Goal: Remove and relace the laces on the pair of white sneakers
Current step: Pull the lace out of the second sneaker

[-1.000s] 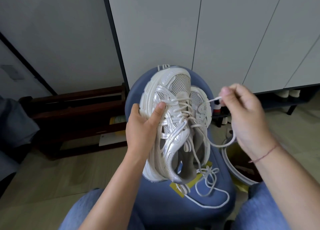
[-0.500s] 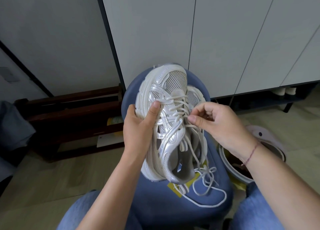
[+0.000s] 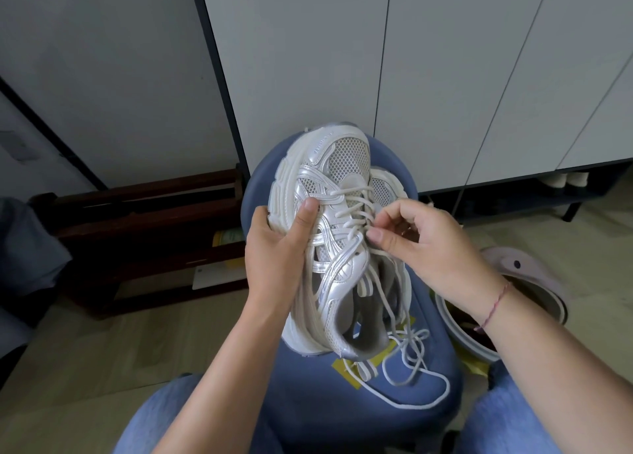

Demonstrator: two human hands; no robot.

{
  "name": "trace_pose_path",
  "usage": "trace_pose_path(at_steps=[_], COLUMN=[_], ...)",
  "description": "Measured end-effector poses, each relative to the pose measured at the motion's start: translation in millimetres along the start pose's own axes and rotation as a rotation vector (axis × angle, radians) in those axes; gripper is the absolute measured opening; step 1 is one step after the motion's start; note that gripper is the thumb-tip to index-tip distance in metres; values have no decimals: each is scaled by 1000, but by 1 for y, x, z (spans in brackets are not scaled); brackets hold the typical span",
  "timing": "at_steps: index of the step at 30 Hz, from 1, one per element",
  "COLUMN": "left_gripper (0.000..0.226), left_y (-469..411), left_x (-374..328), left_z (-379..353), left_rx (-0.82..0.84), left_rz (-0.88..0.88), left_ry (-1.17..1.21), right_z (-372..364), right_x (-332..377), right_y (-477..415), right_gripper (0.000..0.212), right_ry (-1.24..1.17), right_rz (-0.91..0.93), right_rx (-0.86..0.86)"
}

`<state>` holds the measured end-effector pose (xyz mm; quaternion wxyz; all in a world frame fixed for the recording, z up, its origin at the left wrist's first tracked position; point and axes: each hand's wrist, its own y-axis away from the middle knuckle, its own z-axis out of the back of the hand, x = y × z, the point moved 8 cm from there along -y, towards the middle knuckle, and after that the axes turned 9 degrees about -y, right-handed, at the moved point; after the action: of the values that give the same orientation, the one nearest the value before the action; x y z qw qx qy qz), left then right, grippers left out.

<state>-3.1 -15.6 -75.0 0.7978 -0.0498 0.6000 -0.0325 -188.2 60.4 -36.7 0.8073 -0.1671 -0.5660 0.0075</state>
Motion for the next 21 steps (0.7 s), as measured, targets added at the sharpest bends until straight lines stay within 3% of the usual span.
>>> trace_pose_path(at_steps=[8, 11, 14, 18, 21], left_gripper=[51, 72, 104, 71, 62], left_y=[2, -1, -2, -2, -5], left_x=[-3, -2, -4, -5, -2], left_z=[-4, -3, -2, -1, 0], left_rx=[16, 0, 12, 37, 43], left_rz=[-38, -40, -30, -43, -30], left_ry=[-56, -30, 6, 22, 29], right_z=[-1, 7, 13, 9, 8], right_x=[-2, 6, 11, 9, -5], right_y=[3, 4, 5, 4, 4], right_gripper=[15, 15, 13, 16, 10], right_ry=[217, 208, 82, -119, -652], right_rz=[-22, 34, 45, -41, -237], right_rx=[27, -66, -124, -54, -52])
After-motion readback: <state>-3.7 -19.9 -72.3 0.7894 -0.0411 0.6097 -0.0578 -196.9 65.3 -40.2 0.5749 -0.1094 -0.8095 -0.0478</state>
